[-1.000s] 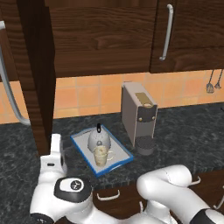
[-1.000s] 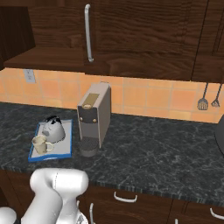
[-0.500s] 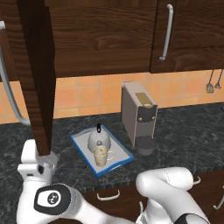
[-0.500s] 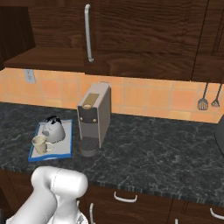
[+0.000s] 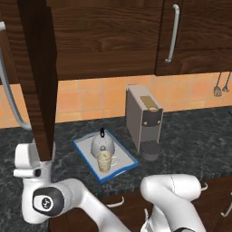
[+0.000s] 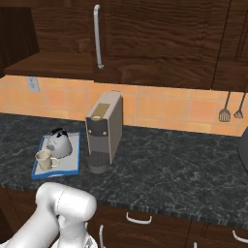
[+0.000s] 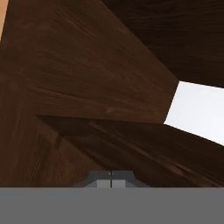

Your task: Pick the kettle from the counter and place it on the tray. Then pick the mug from the cabinet and place it on the tray. Then close the cabinet doors.

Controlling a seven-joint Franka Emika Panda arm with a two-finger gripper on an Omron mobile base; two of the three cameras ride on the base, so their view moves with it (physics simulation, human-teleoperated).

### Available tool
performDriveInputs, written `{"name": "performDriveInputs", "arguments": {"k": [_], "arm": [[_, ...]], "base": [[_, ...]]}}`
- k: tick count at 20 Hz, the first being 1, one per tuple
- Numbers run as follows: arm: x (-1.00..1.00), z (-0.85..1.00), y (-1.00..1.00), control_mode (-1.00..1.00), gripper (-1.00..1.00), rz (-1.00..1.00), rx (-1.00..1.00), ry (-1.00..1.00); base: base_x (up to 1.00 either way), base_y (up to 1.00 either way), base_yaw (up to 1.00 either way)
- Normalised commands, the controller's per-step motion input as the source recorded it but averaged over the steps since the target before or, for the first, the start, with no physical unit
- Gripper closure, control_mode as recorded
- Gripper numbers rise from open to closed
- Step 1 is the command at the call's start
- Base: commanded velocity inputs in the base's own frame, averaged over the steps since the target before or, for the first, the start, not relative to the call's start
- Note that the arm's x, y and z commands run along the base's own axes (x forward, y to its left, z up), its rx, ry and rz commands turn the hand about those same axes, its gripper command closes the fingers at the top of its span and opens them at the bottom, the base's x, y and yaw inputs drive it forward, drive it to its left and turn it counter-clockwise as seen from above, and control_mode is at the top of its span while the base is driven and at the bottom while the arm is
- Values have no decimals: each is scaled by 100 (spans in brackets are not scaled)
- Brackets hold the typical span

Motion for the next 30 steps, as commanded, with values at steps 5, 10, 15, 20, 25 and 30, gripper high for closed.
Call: {"name": "performDriveInputs", "arguments": {"k": [5,10,15,20,25,30], "arm": [[0,39,3,-100,100,0,0,-24],[-1,7,0,-100,100,0,0,-3],[-7,24,5,-100,100,0,2,-12],[-9,32,3,-100,100,0,0,-12],[-28,34,-1,-100,100,0,3,-11],[-51,27,-38,-100,100,0,13,-15]], "base": [[0,0,0],[0,0,0],[0,0,0],[0,0,0],[0,0,0],[0,0,0]]}}
